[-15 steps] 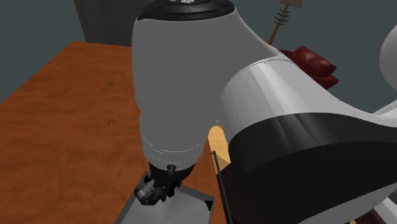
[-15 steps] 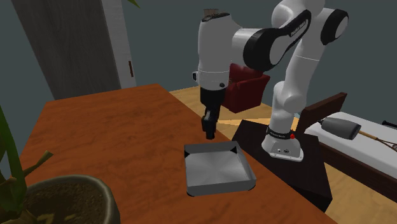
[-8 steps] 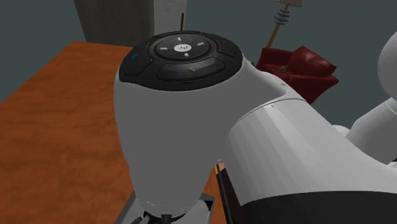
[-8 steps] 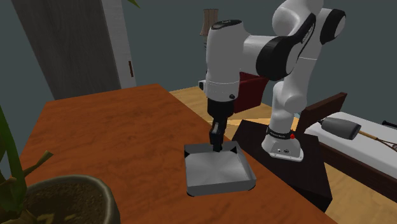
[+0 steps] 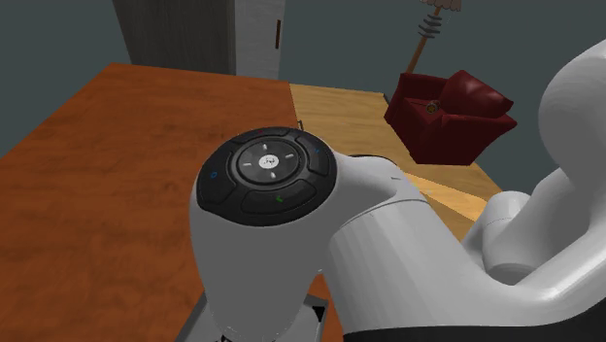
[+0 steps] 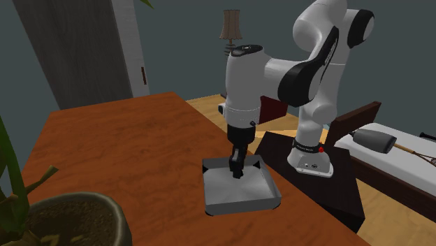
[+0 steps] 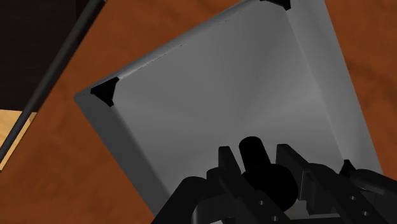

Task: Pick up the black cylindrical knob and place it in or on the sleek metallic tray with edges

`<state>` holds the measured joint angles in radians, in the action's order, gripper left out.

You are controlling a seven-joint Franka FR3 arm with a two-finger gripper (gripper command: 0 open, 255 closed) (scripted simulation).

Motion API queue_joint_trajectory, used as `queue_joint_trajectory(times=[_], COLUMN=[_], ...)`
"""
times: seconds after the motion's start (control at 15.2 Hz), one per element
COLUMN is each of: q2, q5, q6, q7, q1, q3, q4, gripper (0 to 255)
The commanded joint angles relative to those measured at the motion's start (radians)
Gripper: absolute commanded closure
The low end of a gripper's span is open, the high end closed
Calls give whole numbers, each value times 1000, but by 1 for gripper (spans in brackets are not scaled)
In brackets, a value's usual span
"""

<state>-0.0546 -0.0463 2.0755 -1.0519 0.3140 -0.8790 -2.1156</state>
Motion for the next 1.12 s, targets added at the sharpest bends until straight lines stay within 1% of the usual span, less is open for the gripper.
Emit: queue_joint_trajectory(times=[0.0,0.46,0.53,0.86,1.06], q2=[7,7,7,7,-42], q5=[6,6,6,6,-32], q6=[16,16,16,16,-85], q7=[-5,-5,-5,-5,24], q1=[1,1,1,1,-1], q3=[-2,-2,-2,-2,11], q4=[-11,-11,-11,-11,57], gripper=[255,255,0,0,0])
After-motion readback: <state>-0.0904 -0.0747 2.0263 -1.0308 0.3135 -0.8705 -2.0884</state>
